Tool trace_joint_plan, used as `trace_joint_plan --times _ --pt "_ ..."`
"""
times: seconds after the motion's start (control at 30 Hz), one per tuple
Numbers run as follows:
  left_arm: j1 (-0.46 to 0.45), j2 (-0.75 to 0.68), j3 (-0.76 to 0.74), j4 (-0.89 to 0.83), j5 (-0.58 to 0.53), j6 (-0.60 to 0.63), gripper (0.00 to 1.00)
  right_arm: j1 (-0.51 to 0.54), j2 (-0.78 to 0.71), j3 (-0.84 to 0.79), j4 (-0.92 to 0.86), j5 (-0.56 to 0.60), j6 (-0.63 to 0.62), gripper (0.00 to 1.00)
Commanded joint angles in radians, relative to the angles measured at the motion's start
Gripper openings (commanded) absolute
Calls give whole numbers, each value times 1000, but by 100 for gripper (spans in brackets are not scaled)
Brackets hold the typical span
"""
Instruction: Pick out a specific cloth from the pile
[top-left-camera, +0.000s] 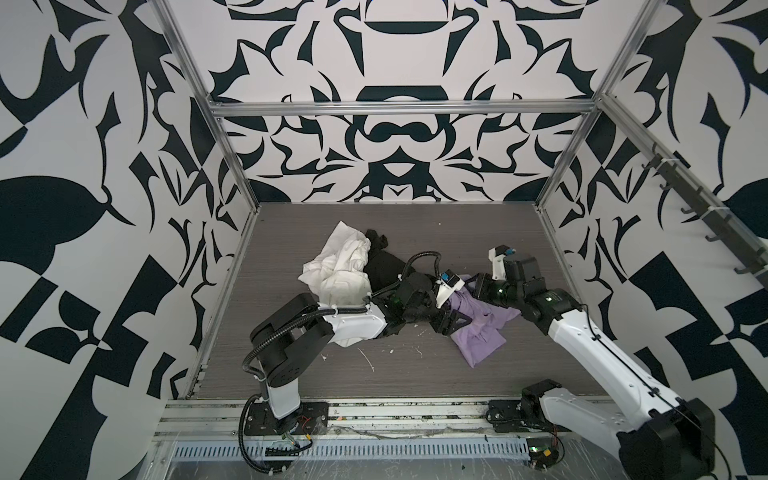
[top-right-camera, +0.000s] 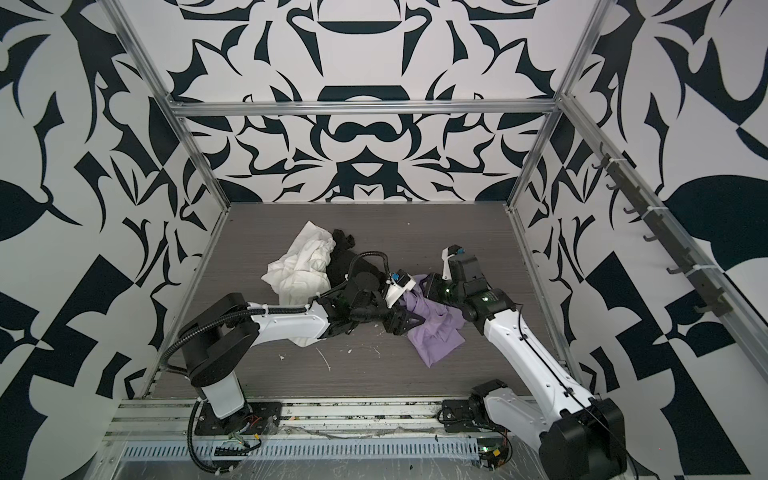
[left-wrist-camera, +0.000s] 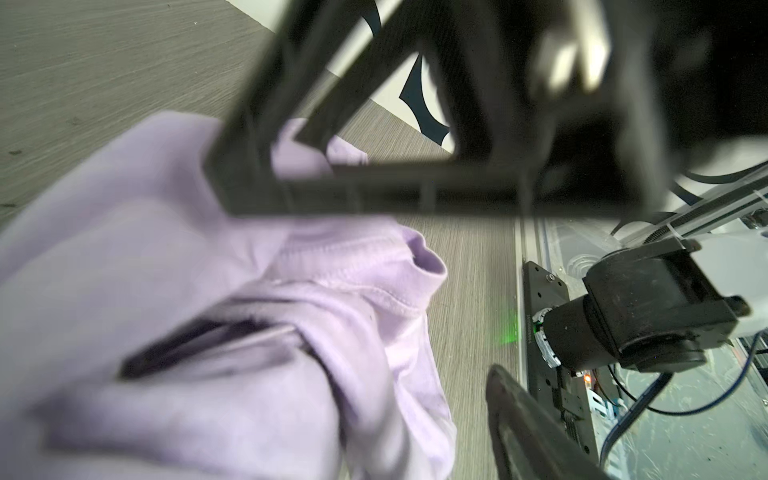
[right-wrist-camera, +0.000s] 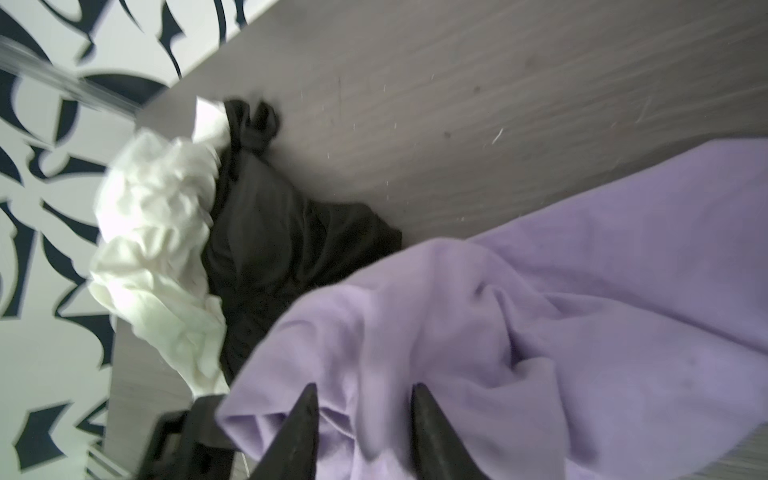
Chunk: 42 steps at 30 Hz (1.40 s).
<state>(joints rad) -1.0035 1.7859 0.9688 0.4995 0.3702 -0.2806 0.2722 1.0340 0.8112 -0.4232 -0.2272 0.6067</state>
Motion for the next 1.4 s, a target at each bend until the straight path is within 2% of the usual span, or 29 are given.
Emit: trace_joint_plan --times 0.0,0.17,0.3,0.43,0.6,0.9,1.1,1.23,1.37 --pt "5 8 33 48 2 6 70 -69 -6 61 -16 -51 -36 42" --pt "5 8 34 49 4 5 70 -158 5 53 5 -77 -29 43" --pt "5 12 40 48 6 3 70 -235 34 9 37 -80 -15 28" --pt "5 18 56 40 12 3 70 -298 133 -23 16 -70 -14 17" --pt "2 33 82 39 28 -9 70 -314 262 -71 1 -105 -29 8" --pt "-15 113 182 37 65 -23 70 -314 349 -306 206 -213 88 4" --pt "-18 163 241 17 85 -17 70 -324 247 -341 188 -186 113 4" --pt "-18 183 267 0 84 -7 70 -367 120 -288 88 -157 101 6" --pt "-18 204 298 -45 75 -9 64 -405 29 -208 -45 -143 53 8"
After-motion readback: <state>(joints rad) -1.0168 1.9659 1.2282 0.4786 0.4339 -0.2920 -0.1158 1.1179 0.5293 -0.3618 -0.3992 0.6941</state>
